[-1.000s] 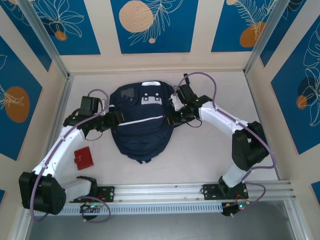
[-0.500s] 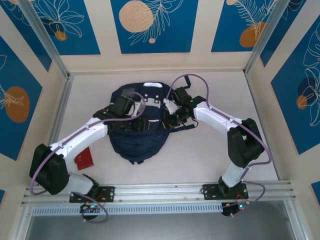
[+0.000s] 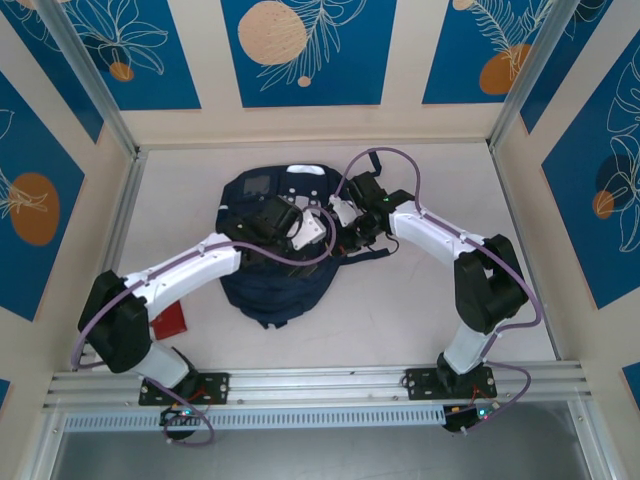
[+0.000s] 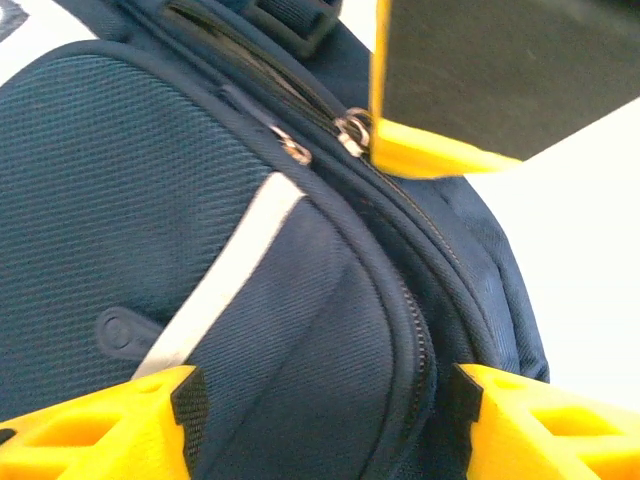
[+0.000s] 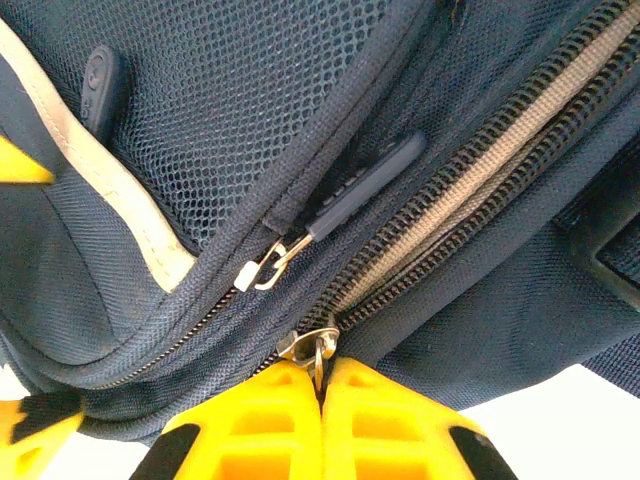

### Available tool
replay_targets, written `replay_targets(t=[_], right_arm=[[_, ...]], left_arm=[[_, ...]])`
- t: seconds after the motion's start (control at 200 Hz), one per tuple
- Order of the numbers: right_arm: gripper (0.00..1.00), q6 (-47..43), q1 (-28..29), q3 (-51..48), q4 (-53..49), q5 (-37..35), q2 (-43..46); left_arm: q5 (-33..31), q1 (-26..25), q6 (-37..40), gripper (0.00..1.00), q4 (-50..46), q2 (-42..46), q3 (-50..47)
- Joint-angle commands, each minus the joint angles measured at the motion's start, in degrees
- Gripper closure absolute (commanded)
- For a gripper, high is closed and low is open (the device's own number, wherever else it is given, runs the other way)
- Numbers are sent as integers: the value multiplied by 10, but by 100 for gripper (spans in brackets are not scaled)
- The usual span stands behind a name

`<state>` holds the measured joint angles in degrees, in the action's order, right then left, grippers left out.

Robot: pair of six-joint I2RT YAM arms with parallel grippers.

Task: Pack the student bag
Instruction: Zip the student bag at the center of the table.

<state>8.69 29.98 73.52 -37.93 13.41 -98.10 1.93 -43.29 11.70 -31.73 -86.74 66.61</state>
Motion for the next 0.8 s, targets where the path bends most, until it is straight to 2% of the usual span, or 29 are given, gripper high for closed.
replay_targets(t=[0.0, 0.08, 0.18, 0.385, 0.515, 0.67, 0.795], right_arm=[[100, -2, -6, 19, 25, 22, -6], [100, -1, -8, 18, 25, 24, -5], [100, -2, -10, 15, 27, 27, -3], [100, -19, -17, 22, 5, 0, -2], [100, -44, -24, 36, -29, -73, 1], [100, -72, -36, 77, -61, -120, -22], [100, -80, -46, 114, -68, -121, -46]], left_arm=[[21, -5, 64, 34, -19, -7, 19], [-6, -5, 64, 36, -9, -13, 16], [-55, -6, 68, 45, -6, -28, 16], [-73, -7, 73, 80, -14, -26, 12], [-69, -9, 70, 100, -29, -5, 0], [-37, -10, 67, 100, -45, 11, -15], [-23, -11, 70, 100, -50, 16, -19]])
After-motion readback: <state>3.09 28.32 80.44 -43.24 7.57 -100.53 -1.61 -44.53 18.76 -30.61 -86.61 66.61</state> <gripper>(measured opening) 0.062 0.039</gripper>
